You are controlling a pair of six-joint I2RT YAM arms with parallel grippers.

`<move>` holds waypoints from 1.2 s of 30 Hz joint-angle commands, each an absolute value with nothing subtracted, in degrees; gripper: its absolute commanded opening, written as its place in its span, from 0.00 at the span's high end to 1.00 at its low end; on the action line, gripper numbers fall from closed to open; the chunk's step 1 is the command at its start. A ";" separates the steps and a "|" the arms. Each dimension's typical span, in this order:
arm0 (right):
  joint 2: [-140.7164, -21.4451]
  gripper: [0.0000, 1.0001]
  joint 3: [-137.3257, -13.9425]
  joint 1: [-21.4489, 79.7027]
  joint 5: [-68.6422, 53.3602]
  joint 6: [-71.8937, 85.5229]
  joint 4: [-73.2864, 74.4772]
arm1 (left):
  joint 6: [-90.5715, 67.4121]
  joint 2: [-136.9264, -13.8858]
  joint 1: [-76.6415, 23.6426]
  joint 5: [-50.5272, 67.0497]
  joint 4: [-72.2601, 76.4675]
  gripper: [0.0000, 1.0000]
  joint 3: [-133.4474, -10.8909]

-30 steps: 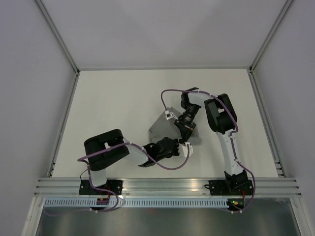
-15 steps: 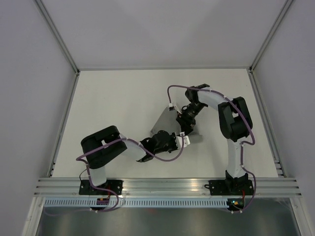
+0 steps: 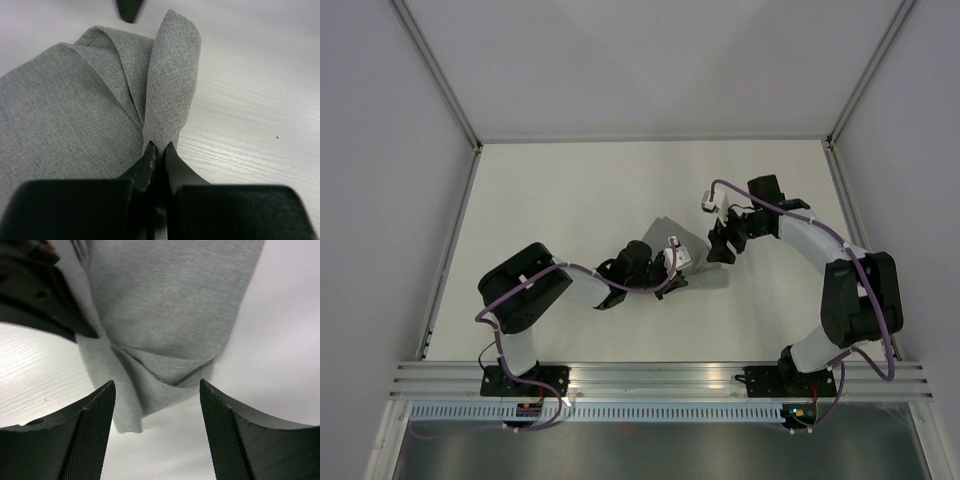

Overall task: Fold the napkin, place the utensils inside, and roll it up
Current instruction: Roll the napkin at the center of the board.

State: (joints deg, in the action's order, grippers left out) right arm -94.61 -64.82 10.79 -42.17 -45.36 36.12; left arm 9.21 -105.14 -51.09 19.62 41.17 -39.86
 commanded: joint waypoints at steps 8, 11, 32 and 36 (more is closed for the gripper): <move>-76.92 0.24 -45.03 15.80 -41.58 -52.91 21.45 | -6.06 -113.20 -44.30 37.26 23.91 0.98 -42.54; -73.58 0.23 -38.53 20.98 -36.05 -53.17 14.27 | -7.73 -114.25 -43.16 39.81 22.68 0.98 -43.42; -76.28 0.23 -28.83 34.80 -20.13 -54.14 -1.41 | -9.58 -120.41 -40.69 46.32 13.89 0.98 -50.01; -79.71 0.31 -29.88 35.16 -19.34 -54.93 -0.35 | -9.41 -120.15 -40.69 46.58 13.01 0.98 -50.62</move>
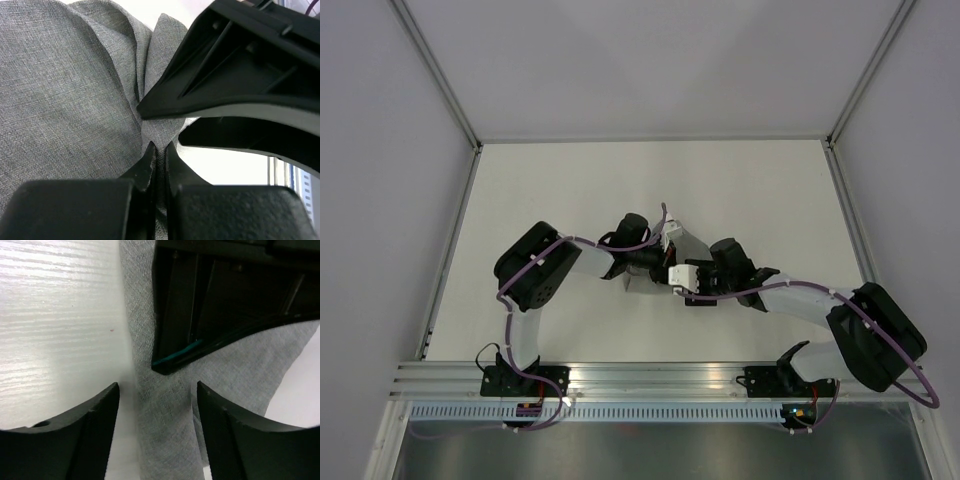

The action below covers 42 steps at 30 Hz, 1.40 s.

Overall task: Fold the napkin, place the utensils inside, and roll it up
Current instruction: Roll the napkin at the center of the board.

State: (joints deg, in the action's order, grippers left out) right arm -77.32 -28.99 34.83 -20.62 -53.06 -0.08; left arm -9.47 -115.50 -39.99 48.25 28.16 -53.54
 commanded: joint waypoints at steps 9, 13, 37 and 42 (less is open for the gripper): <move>-84.99 0.72 -34.89 35.16 -19.42 -55.81 7.11 | -8.44 -115.66 -40.52 40.61 11.78 0.63 -50.27; -86.75 0.81 -36.74 35.16 -20.65 -55.55 12.20 | -8.61 -110.50 -40.34 33.86 13.53 0.49 -49.57; -103.78 0.89 -58.26 28.30 -32.42 -60.38 43.11 | -9.07 -80.18 -36.83 -13.80 33.29 0.25 -33.40; -113.53 0.89 -69.05 25.93 -35.59 -61.35 52.37 | -1.53 -73.58 -37.79 -14.85 45.58 0.23 -24.63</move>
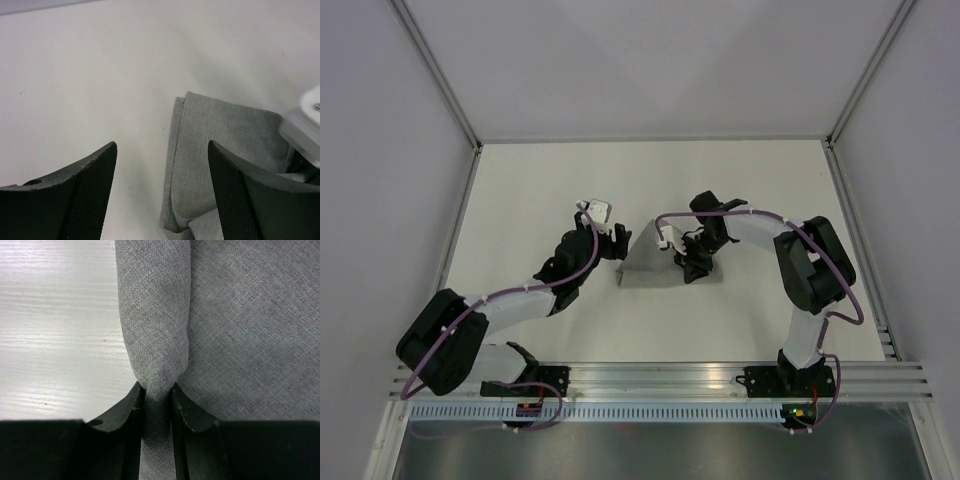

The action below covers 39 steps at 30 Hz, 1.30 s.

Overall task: Fold the napkin, place the utensils inside, and roll it up
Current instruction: Roll the napkin at the center of the board.

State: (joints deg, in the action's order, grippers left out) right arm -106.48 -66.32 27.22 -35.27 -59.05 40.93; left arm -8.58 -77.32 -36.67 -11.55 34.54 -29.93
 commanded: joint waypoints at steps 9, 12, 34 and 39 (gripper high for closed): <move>-127.08 0.89 -83.23 23.82 -36.92 -60.38 63.54 | 22.29 -74.87 -51.84 -14.86 56.25 0.20 -20.13; -128.49 0.89 -84.37 23.64 -36.74 -59.94 63.90 | 27.40 -78.47 -57.02 -12.92 52.49 0.20 -21.79; -133.15 0.90 -87.54 22.85 -35.68 -59.85 66.45 | 40.87 -102.57 -61.79 -4.66 49.75 0.21 -30.76; -133.50 0.90 -88.24 22.68 -36.12 -60.03 67.24 | 39.38 -103.45 -60.47 -2.03 44.66 0.42 -32.51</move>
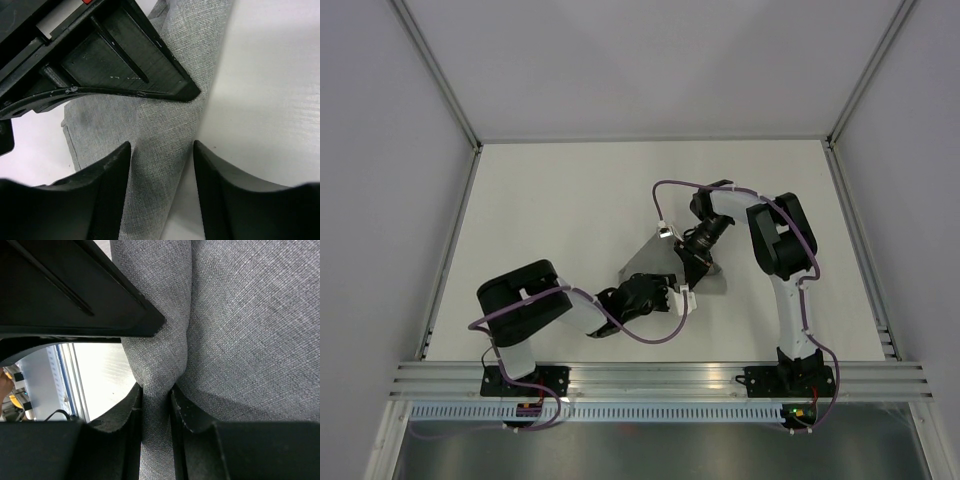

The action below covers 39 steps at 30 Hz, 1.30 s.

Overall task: Fold the napkin, place the utensils inside, and roll it up
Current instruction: Roll the napkin at the center of the board.

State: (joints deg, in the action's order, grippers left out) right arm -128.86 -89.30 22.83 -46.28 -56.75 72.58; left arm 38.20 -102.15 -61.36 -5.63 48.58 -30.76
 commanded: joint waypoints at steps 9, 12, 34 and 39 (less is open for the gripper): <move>-133.07 0.87 -88.24 22.59 -36.82 -60.47 67.41 | 35.34 -104.50 -59.15 1.84 38.33 0.70 -35.15; -131.49 0.75 -87.63 22.41 -37.88 -60.21 67.15 | 33.14 -104.33 -58.89 3.25 37.09 0.90 -35.33; -94.06 0.37 -63.06 10.99 -44.91 -48.60 32.80 | 8.98 -104.41 -48.96 25.92 34.01 0.98 -34.19; -85.62 0.33 -53.19 12.74 -42.98 -51.06 23.39 | 6.24 -105.38 -47.38 31.36 33.66 0.98 -34.36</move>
